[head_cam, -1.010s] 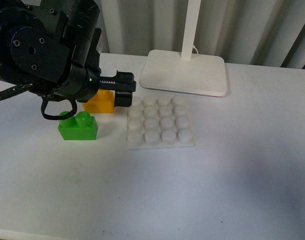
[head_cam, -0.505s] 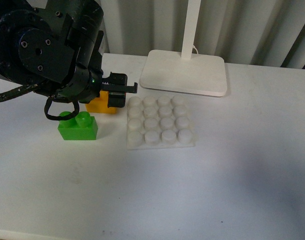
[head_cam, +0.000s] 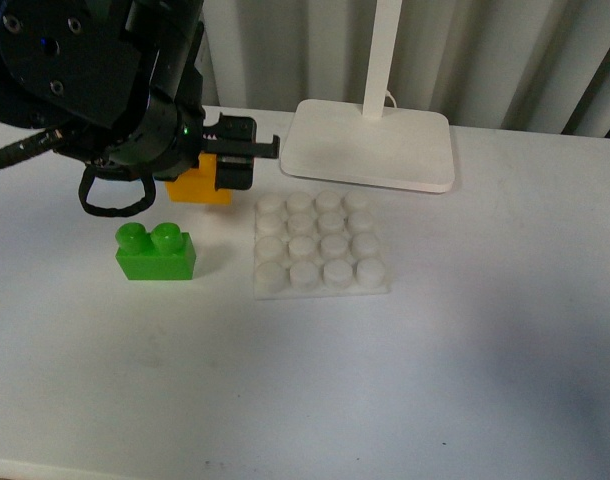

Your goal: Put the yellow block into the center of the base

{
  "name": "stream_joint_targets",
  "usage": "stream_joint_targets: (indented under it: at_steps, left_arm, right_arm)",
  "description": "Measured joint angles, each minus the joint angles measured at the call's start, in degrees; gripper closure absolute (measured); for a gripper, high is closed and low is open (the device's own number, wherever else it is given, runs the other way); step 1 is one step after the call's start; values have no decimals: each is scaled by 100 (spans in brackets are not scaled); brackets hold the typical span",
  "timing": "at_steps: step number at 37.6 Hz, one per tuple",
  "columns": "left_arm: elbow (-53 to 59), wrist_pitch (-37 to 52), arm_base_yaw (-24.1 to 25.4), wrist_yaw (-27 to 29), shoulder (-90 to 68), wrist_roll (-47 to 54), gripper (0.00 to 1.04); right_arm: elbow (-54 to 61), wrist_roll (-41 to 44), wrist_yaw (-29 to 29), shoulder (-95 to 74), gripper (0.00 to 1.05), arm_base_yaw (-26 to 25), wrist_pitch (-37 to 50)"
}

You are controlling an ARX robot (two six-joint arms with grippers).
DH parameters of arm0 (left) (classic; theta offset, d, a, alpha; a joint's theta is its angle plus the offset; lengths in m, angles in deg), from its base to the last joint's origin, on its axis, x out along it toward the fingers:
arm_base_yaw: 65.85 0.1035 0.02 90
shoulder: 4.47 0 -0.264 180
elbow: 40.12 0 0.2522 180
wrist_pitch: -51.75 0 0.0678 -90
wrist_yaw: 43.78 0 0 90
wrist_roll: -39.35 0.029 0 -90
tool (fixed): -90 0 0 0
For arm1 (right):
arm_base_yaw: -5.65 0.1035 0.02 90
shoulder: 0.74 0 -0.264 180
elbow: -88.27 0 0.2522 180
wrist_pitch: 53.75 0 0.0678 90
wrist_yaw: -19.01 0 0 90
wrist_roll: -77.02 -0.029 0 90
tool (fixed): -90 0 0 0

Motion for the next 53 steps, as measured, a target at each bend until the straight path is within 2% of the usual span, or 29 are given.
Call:
stream_joint_targets:
  at_steps: [20, 34, 53]
  left_arm:
    - [184, -533, -1029, 614, 426, -1252, 41]
    - [-22, -739, -1698, 737, 396, -1873, 41]
    - [-170, -636, -1871, 835, 37, -1934, 41]
  right_arm:
    - [0, 0, 0, 0, 9, 0, 2]
    - [0, 0, 0, 0, 9, 0, 0]
    - [0, 0, 0, 0, 9, 0, 0]
